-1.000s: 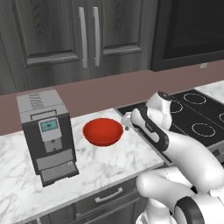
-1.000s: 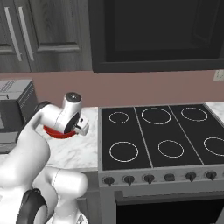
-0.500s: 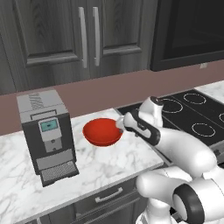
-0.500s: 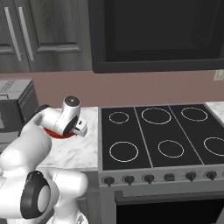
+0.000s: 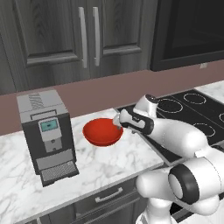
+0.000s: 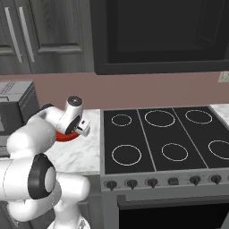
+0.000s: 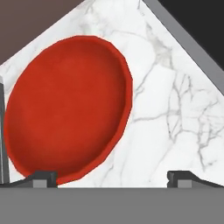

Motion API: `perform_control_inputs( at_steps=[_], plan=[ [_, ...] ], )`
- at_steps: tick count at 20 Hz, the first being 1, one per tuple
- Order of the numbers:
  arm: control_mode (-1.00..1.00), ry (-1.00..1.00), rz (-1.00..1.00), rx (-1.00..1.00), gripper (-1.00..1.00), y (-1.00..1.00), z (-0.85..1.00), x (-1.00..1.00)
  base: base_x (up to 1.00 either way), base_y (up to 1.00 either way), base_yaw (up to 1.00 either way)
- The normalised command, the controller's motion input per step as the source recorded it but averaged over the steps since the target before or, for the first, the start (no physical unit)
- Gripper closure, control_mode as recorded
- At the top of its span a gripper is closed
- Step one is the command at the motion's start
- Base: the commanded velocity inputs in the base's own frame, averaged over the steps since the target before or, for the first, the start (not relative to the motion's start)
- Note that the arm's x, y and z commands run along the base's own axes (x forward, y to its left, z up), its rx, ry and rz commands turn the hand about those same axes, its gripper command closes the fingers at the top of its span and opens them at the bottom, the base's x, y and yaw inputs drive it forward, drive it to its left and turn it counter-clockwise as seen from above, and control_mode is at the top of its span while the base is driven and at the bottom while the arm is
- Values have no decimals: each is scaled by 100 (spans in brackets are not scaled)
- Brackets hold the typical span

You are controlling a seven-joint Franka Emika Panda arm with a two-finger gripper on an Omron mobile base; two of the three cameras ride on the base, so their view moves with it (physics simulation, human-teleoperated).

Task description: Pick the cup and bowl from the counter and place them on the counter next to the sink.

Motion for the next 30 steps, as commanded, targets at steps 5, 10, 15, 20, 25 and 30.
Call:
perform_control_inputs(
  at_steps=[5, 10, 15, 20, 25, 30],
  plan=[
    [-100, 0, 0, 0, -100, 8, -10, 26, 0, 0, 0],
    [-100, 0, 0, 0, -100, 6, -24, 12, 0, 0, 0],
    [-100, 0, 0, 0, -100, 1, -32, 0, 0, 0, 0],
    [-100, 0, 0, 0, -100, 0, -25, 0, 0, 0, 0],
    [-100, 0, 0, 0, -100, 1, -18, 1, 0, 0, 0],
    [-100, 0, 0, 0, -100, 6, -13, 4, 0, 0, 0]
  ],
)
